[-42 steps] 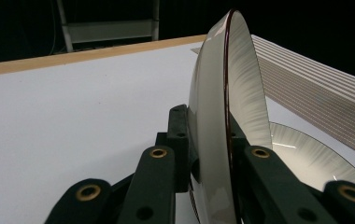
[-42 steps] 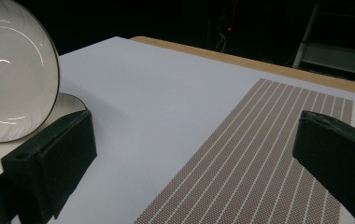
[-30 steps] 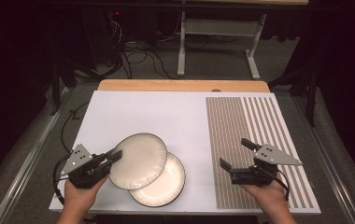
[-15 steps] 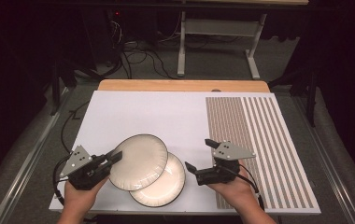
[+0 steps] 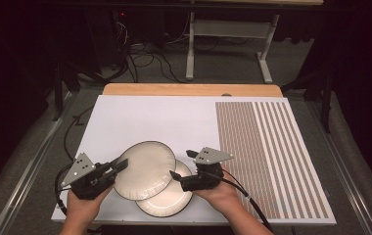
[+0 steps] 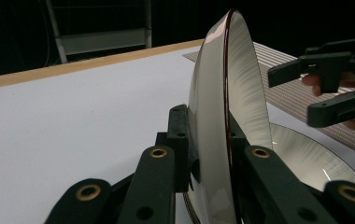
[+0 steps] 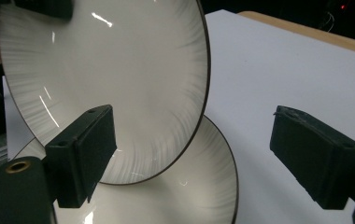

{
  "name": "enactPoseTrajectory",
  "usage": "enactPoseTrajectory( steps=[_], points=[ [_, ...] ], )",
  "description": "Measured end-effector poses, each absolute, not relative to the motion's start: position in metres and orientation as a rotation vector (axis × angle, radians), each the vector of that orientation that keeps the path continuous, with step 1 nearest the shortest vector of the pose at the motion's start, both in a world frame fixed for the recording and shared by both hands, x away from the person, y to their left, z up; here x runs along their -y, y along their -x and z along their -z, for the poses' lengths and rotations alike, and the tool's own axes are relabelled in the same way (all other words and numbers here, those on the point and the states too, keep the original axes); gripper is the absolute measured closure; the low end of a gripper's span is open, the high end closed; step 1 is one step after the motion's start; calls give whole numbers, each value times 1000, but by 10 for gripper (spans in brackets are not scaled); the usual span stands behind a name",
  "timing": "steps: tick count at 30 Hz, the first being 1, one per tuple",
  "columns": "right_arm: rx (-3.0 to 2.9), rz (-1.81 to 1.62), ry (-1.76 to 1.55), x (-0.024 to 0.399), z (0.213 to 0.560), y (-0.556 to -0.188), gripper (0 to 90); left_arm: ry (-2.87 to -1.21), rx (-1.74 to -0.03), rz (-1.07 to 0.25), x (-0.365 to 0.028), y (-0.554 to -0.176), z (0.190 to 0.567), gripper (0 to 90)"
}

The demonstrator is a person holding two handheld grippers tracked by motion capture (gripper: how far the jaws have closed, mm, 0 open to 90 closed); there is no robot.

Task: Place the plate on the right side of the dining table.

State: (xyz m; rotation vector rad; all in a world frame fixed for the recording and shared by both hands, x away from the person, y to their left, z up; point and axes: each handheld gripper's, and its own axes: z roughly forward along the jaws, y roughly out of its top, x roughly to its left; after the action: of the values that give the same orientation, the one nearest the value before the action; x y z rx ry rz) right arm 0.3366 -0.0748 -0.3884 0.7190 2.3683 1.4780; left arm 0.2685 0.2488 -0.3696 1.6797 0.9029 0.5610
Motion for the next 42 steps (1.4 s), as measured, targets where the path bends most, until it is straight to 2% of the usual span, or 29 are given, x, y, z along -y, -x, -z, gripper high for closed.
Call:
enactPoseTrajectory(
  steps=[2, 3, 6, 7, 9, 16, 24, 26, 34, 42],
  points=[
    [-2390, -1471, -739, 69, 392, -340, 210, -1679, -902, -562, -249, -268, 370, 800],
    [-2398, -1471, -762, 65, 395, -343, 257, -1677, -902, -559, -249, -268, 370, 800],
    [-2408, -1477, -792, 61, 398, -345, 306, -1680, -901, -553, -250, -269, 370, 800],
    [-2424, -1462, -792, 58, 401, -348, 368, -1678, -902, -551, -250, -269, 370, 800],
    [-2428, -1452, -805, 57, 402, -348, 391, -1678, -903, -549, -250, -269, 370, 800],
    [-2445, -1493, -871, 53, 405, -352, 597, -1678, -898, -557, -250, -268, 369, 800],
    [-2472, -1507, -888, 50, 406, -356, 701, -1682, -896, -562, -250, -267, 369, 799],
    [-2483, -1526, -900, 50, 406, -356, 757, -1682, -894, -564, -250, -267, 369, 799],
    [-2499, -1571, -948, 54, 402, -355, 819, -1669, -898, -548, -252, -266, 365, 801],
    [-2483, -1608, -938, 59, 392, -349, 840, -1661, -881, -548, -252, -262, 357, 800]
  ],
)
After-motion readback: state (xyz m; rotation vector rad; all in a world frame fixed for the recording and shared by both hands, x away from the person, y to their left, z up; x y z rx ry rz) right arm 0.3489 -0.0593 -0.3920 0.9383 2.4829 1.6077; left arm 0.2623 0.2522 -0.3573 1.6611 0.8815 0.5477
